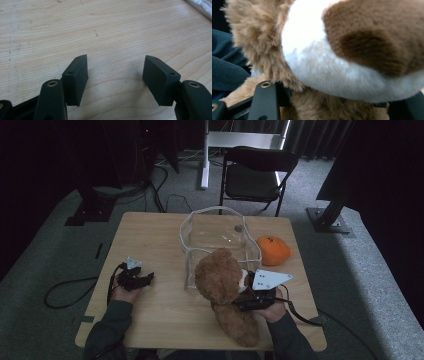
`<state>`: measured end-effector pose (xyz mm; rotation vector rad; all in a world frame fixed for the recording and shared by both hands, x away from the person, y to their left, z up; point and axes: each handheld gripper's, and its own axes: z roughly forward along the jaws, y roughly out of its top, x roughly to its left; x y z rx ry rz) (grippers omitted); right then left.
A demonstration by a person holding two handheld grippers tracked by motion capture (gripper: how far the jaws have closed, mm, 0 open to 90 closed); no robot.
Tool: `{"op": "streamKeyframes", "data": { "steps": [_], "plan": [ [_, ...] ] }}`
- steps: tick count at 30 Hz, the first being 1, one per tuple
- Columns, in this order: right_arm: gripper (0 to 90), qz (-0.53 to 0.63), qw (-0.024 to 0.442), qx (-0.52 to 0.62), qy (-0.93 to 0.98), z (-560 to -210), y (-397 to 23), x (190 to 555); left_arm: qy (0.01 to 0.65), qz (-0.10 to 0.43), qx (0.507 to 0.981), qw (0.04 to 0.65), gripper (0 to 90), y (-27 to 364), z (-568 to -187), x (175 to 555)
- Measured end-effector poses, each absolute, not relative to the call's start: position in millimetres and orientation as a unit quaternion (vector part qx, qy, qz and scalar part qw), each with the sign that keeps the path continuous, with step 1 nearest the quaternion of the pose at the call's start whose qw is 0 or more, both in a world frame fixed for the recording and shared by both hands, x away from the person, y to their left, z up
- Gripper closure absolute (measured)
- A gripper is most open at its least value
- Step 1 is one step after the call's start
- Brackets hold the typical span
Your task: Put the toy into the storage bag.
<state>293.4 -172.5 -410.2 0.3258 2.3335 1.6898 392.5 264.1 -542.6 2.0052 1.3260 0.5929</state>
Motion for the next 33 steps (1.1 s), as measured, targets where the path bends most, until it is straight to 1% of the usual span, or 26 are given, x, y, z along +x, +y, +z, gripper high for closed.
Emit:
{"op": "streamKeyframes", "data": {
  "steps": [33],
  "plan": [
    [36.4, 0.603, 0.137, 0.134, 0.774, -392, -195, 291, 0.507, 0.226, 0.765, 0.327, 37.2, 264, -543, 393]
  ]
}}
